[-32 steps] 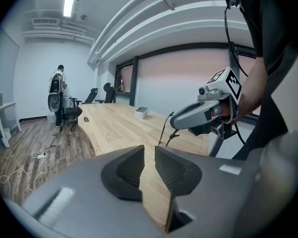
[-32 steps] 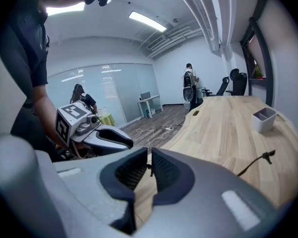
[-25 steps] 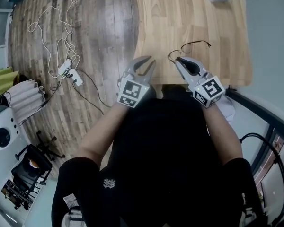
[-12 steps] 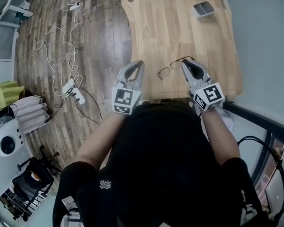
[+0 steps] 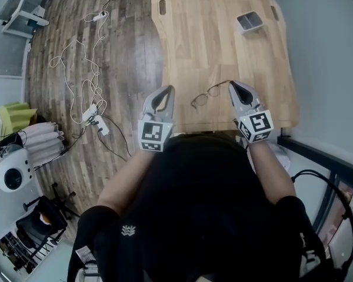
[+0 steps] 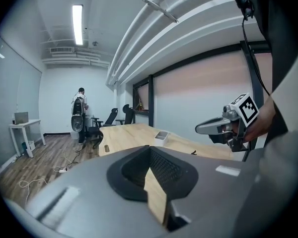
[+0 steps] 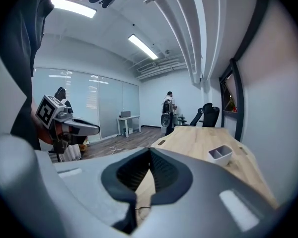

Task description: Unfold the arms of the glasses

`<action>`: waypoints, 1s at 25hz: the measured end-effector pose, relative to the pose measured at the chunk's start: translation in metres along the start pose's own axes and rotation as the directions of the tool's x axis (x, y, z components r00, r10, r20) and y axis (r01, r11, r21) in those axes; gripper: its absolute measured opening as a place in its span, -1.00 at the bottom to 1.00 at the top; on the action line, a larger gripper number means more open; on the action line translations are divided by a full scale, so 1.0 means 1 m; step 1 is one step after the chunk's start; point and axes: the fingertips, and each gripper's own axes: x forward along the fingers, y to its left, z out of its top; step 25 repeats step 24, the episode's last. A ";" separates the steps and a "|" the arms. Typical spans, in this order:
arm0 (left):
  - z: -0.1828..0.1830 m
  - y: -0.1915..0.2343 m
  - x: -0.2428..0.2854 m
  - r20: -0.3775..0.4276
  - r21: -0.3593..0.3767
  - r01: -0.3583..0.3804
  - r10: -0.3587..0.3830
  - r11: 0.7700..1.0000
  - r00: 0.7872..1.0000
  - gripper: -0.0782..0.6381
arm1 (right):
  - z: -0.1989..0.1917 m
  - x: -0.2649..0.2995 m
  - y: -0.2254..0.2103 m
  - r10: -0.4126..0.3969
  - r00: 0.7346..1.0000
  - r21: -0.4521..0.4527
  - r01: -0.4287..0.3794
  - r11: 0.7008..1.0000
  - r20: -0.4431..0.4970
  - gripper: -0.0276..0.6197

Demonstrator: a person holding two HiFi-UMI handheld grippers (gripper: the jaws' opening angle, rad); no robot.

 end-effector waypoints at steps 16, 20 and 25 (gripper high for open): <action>-0.005 -0.008 0.014 -0.019 0.017 -0.012 0.013 1.000 1.000 -0.76 | 0.000 0.002 -0.025 -0.019 1.000 0.004 0.019 1.000 0.010 -0.91; -0.006 -0.008 0.018 -0.023 0.016 -0.011 0.011 1.000 1.000 -0.76 | 0.000 0.003 -0.028 -0.025 1.000 0.001 0.025 1.000 0.009 -0.91; -0.009 -0.009 0.021 -0.030 0.014 -0.008 0.008 1.000 1.000 -0.76 | -0.003 0.003 -0.032 -0.034 0.999 0.001 0.034 0.999 0.007 -0.91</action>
